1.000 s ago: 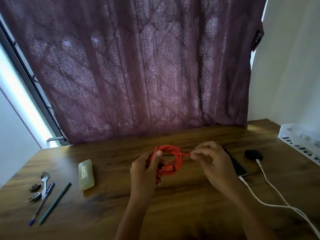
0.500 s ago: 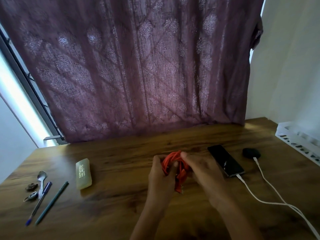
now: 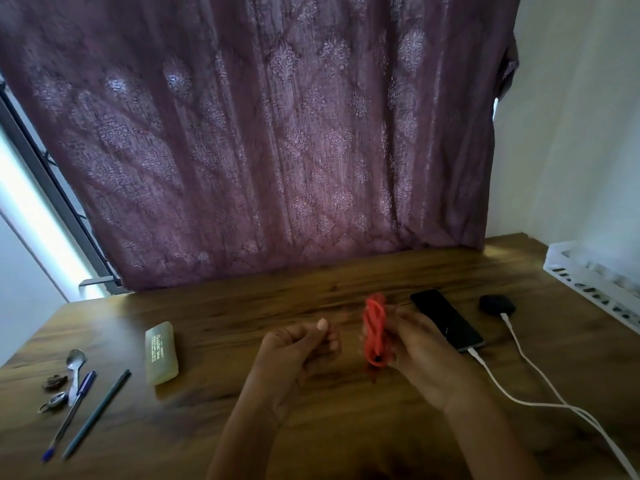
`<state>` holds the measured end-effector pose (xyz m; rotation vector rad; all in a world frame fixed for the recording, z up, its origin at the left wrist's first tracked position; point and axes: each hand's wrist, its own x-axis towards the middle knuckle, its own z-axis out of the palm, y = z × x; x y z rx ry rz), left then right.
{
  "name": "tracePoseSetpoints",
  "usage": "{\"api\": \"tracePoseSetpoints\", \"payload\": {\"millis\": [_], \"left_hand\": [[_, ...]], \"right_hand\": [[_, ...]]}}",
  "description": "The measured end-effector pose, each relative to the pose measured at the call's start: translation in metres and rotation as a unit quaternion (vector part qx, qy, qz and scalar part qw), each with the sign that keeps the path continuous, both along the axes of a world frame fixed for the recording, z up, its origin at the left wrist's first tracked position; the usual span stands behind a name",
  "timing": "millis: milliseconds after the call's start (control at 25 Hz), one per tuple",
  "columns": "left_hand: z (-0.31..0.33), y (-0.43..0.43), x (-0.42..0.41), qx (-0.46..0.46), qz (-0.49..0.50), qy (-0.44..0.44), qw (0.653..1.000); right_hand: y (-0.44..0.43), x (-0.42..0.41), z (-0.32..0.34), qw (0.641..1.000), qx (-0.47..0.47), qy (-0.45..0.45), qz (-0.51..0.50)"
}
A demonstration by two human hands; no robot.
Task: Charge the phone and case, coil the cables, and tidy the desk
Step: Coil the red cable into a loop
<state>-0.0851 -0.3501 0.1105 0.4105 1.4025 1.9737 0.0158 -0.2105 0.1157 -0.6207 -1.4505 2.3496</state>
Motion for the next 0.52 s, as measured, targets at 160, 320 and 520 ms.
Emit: {"api": "tracePoseSetpoints", "payload": {"millis": [160, 320, 520], "left_hand": [[0.002, 0.001, 0.010, -0.019, -0.010, 0.067, 0.998], [-0.001, 0.005, 0.022, -0.050, -0.018, 0.143, 0.988], [-0.006, 0.009, 0.019, -0.037, 0.018, 0.105, 0.994]], "right_hand": [[-0.005, -0.002, 0.001, 0.996, 0.076, -0.049, -0.020], [-0.011, -0.009, 0.003, 0.979, 0.154, -0.083, -0.105], [-0.010, -0.012, 0.001, 0.989, 0.118, -0.057, -0.066]]}}
